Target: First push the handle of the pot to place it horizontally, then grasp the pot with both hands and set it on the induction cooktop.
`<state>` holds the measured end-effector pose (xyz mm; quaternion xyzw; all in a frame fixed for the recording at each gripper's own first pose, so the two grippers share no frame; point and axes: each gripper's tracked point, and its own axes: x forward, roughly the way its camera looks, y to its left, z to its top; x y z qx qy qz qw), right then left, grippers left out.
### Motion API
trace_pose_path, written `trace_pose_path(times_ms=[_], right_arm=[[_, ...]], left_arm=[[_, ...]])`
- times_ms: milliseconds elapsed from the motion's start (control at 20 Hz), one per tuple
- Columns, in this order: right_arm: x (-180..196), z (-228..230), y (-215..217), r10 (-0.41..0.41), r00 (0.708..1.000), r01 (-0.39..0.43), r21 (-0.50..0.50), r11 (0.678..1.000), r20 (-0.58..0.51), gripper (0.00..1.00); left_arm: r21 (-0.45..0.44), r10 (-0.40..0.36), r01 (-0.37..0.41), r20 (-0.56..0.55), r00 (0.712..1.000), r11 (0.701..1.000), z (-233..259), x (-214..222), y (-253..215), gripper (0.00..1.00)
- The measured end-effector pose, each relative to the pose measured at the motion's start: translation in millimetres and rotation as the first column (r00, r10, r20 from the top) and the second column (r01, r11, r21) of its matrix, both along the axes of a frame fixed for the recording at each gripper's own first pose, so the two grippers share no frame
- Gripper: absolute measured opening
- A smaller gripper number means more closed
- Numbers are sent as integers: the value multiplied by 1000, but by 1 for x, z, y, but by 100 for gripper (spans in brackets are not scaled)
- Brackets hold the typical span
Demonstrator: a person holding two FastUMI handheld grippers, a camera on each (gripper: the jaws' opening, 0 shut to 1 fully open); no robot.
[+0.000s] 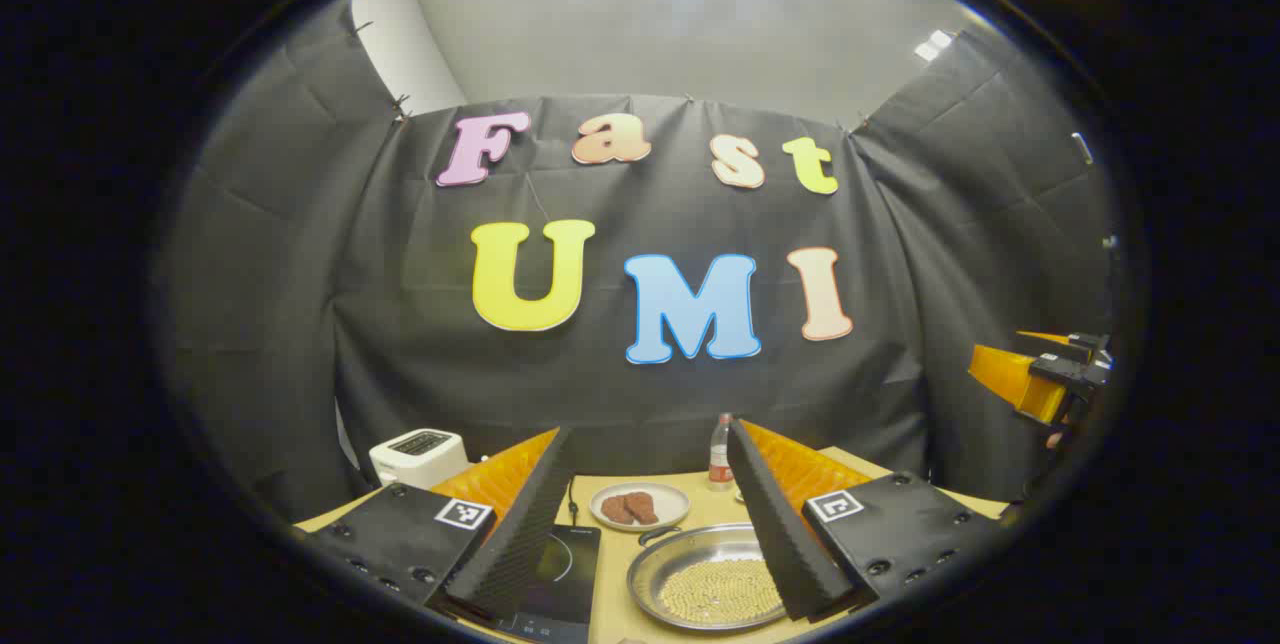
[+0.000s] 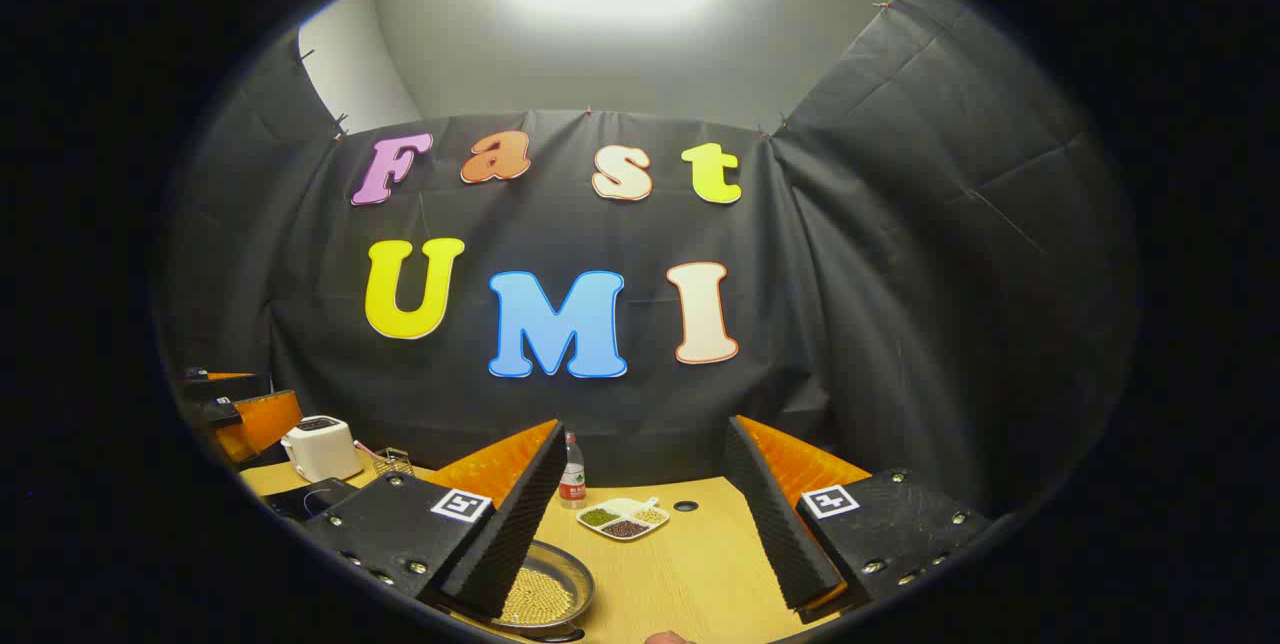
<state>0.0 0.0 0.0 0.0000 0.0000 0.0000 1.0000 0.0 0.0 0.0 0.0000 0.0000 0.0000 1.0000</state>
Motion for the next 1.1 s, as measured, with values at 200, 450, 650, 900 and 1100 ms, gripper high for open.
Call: trace_pose_path(times_ms=[200,450,650,900,1100], right_arm=[[2,3,3,6,1000,-6,2,1000,-2,97],[-4,1,13,31,999,-31,-12,999,-12,97],[-10,1,18,38,999,-39,-13,999,-20,97],[-17,-6,23,42,998,-43,-11,999,-54,97],[-22,-6,28,47,997,-48,-21,999,-66,97]], left_arm=[[3,16,-16,7,1000,1000,3,-7,10,100],[14,39,-39,18,999,999,5,-20,22,100],[31,48,-49,27,998,998,9,-30,27,100],[34,48,-49,27,999,998,7,-42,31,100],[36,54,-55,25,998,998,6,-51,41,100]])
